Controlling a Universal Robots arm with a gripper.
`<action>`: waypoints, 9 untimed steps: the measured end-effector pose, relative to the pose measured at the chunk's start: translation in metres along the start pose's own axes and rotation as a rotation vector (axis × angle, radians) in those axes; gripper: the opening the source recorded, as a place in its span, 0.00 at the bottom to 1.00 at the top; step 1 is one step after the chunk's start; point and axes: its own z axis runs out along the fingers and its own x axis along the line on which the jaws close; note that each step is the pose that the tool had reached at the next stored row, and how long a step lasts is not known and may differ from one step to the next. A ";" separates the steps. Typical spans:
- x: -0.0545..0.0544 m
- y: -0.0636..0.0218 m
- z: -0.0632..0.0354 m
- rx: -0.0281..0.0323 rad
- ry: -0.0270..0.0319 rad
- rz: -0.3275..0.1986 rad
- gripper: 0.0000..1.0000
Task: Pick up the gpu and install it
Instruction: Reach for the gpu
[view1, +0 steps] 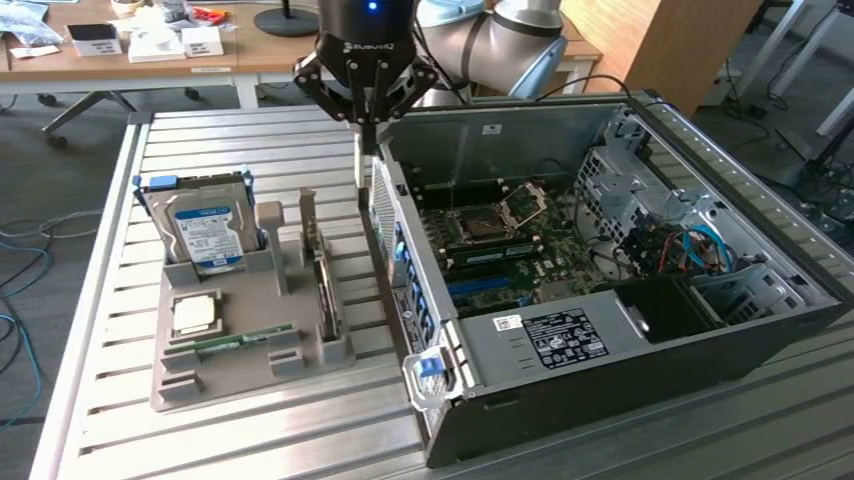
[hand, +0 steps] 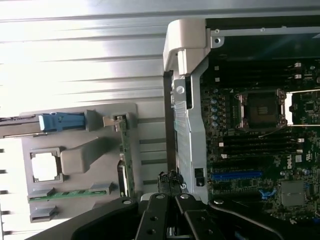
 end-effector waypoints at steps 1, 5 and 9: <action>0.003 -0.0002 0.0001 -0.0001 -0.0001 0.000 0.11; 0.014 -0.0009 0.0002 0.0000 -0.0001 0.001 0.11; 0.025 -0.0015 0.0003 0.0000 -0.0001 0.002 0.11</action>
